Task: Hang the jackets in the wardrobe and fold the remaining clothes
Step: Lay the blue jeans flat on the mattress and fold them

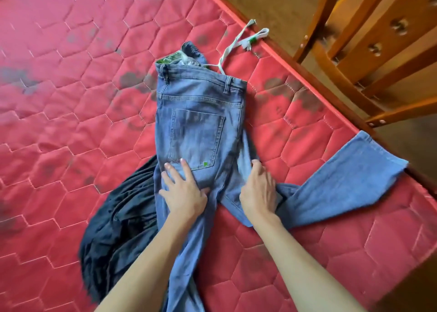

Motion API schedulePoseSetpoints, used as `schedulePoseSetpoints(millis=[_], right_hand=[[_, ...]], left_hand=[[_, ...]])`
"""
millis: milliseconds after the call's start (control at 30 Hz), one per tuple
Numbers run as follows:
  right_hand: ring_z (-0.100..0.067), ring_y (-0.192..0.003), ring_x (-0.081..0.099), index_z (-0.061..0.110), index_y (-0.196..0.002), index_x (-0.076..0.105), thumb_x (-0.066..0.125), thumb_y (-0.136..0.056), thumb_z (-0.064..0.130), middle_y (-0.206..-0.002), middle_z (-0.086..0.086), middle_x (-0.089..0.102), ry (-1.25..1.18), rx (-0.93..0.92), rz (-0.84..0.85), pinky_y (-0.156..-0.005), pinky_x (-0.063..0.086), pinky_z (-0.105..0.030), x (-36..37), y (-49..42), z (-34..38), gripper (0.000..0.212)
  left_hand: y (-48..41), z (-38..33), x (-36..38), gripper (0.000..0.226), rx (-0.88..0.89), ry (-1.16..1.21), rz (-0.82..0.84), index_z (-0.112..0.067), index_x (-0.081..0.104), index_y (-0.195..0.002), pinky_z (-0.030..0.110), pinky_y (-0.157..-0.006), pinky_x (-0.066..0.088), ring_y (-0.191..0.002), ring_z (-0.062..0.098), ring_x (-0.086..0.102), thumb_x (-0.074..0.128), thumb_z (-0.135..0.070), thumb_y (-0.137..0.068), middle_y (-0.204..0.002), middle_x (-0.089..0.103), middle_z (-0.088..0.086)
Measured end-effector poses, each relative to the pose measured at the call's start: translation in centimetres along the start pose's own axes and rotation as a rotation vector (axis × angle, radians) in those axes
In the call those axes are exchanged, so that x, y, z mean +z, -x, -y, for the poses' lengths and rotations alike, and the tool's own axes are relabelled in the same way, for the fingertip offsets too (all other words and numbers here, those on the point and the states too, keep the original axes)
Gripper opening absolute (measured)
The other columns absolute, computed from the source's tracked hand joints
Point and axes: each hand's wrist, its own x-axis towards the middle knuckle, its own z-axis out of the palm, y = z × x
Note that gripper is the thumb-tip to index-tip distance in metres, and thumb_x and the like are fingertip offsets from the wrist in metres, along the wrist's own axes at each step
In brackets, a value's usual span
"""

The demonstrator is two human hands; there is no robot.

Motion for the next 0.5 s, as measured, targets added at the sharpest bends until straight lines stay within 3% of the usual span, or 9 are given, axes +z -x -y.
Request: schedulePoseSetpoints(millis=[67,100,133,200,267,333,400,433,500], right_hand=[[-0.037,-0.114,0.061,0.014,-0.148,0.025,0.056,-0.09,0.006,-0.126,-0.016,0.061,-0.094,0.08,0.168,-0.088,0.046,-0.042,-0.5,2.0,1.1,0.066],[-0.038,-0.115,0.061,0.017,-0.151,0.019,0.057,-0.089,0.009,-0.126,-0.018,0.062,-0.166,0.133,0.243,-0.088,0.046,-0.042,-0.9,3.0,1.4,0.073],[-0.04,-0.117,0.059,0.019,-0.153,0.015,0.059,-0.088,0.012,-0.128,-0.021,0.06,-0.255,0.189,0.298,-0.09,0.046,-0.042,-1.5,3.9,1.7,0.079],[-0.038,-0.126,0.053,0.02,-0.156,0.014,0.065,-0.08,0.015,-0.137,-0.021,0.055,-0.412,0.221,0.381,-0.099,0.043,-0.038,-2.8,6.1,2.5,0.092],[-0.03,-0.129,0.053,0.023,-0.155,0.021,0.067,-0.067,0.017,-0.141,-0.009,0.055,-0.485,0.127,0.45,-0.103,0.042,-0.032,-4.9,8.2,3.5,0.099],[-0.022,-0.124,0.057,0.027,-0.149,0.034,0.065,-0.059,0.015,-0.133,0.003,0.061,-0.561,0.016,0.47,-0.102,0.047,-0.031,-6.9,10.5,4.4,0.096],[-0.018,-0.111,0.064,0.03,-0.14,0.048,0.063,-0.051,0.017,-0.121,0.009,0.067,-0.613,-0.08,0.492,-0.091,0.055,-0.036,-9.6,13.2,5.7,0.091],[-0.014,-0.101,0.066,0.028,-0.135,0.053,0.061,-0.049,0.017,-0.113,0.01,0.069,-0.647,-0.128,0.502,-0.082,0.056,-0.033,-11.0,14.7,6.6,0.088],[0.001,-0.076,0.061,0.023,-0.119,0.061,0.059,-0.052,0.01,-0.091,0.014,0.068,-0.671,-0.235,0.551,-0.069,0.048,-0.019,-13.7,18.0,8.4,0.068]], left_hand=[[0.7,0.3,-1.9,0.067,0.03,-0.02,-0.006,-0.015,0.022,-0.153,0.05,-0.1,0.043,-0.142,0.04,0.026,0.053,-0.027,-0.095,-0.158,0.018,0.024],[1.2,0.8,-2.6,0.05,0.046,0.027,-0.021,-0.013,0.04,-0.142,0.046,-0.093,0.047,-0.133,0.038,0.038,0.049,-0.017,-0.093,-0.149,0.036,0.021],[1.9,1.4,-3.1,0.035,0.058,0.112,-0.038,-0.011,0.053,-0.124,0.043,-0.087,0.048,-0.123,0.036,0.048,0.046,-0.011,-0.09,-0.134,0.051,0.017],[4.0,2.9,-4.6,0.017,0.041,0.34,-0.032,-0.007,0.06,-0.096,0.039,-0.078,0.046,-0.106,0.037,0.058,0.046,-0.012,-0.088,-0.106,0.065,0.016],[6.1,4.5,-6.3,0.021,0.006,0.543,0.06,-0.009,0.057,-0.077,0.036,-0.071,0.041,-0.091,0.035,0.062,0.052,-0.024,-0.091,-0.08,0.066,0.012],[8.8,5.7,-8.4,0.046,-0.019,0.718,0.149,-0.014,0.043,-0.065,0.036,-0.066,0.033,-0.072,0.028,0.053,0.055,-0.049,-0.092,-0.062,0.05,0.002],[11.6,6.6,-11.1,0.059,-0.031,0.937,0.206,-0.014,0.046,-0.069,0.034,-0.068,0.036,-0.075,0.023,0.049,0.054,-0.07,-0.086,-0.068,0.05,-0.001],[13.0,7.0,-12.4,0.061,-0.037,1.074,0.239,-0.013,0.056,-0.084,0.033,-0.074,0.041,-0.086,0.022,0.055,0.055,-0.074,-0.083,-0.085,0.058,0.0],[15.9,8.2,-15.2,0.056,-0.037,1.312,0.319,-0.022,0.058,-0.117,0.031,-0.076,0.052,-0.106,0.015,0.062,0.062,-0.067,-0.084,-0.116,0.061,-0.008]])
